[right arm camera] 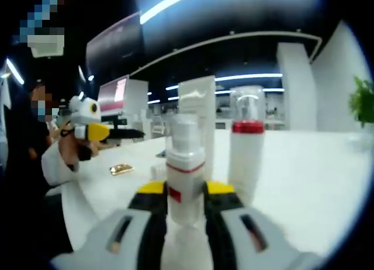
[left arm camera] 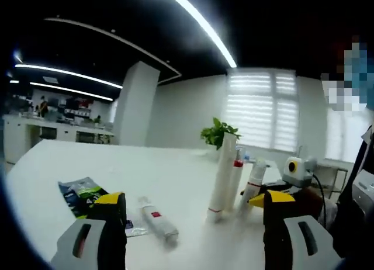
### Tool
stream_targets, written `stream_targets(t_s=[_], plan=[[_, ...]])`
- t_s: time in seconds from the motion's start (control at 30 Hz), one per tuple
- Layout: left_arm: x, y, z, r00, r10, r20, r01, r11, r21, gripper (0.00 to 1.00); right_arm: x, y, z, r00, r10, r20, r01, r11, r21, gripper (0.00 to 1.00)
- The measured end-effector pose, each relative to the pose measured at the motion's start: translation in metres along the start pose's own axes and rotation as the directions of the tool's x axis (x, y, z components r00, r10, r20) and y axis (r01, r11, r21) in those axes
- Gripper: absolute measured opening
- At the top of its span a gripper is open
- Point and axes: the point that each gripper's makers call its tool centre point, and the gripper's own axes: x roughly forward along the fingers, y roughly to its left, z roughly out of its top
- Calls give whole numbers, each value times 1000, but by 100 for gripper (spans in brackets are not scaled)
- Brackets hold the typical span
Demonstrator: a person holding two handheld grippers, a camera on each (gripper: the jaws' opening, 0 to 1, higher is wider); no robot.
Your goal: Arrange the skincare products in the storage area until every visible bottle or jar stands upright without overlapping.
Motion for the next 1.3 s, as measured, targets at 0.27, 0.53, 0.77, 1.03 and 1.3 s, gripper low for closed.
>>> stream_targets(t_s=[0.27, 0.53, 0.77, 1.03, 1.3], plan=[[-4, 4, 2, 998, 63, 14, -64, 994, 89, 100, -7, -12, -3, 1000, -29, -4, 29, 1000, 4, 22], [-8, 3, 11, 993, 91, 72, -101, 982, 157, 100, -12, -23, -7, 998, -56, -10, 57, 998, 13, 22], [-8, -6, 14, 993, 58, 104, -75, 983, 169, 100, -17, -30, -10, 997, -73, -17, 73, 997, 13, 22], [-13, -21, 23, 987, 5, 158, -41, 973, 226, 100, -18, -35, -14, 997, -74, -32, 74, 997, 15, 22], [-12, -23, 20, 987, 13, 159, -55, 963, 263, 100, -19, -34, -16, 998, -51, -47, 51, 999, 3, 22]])
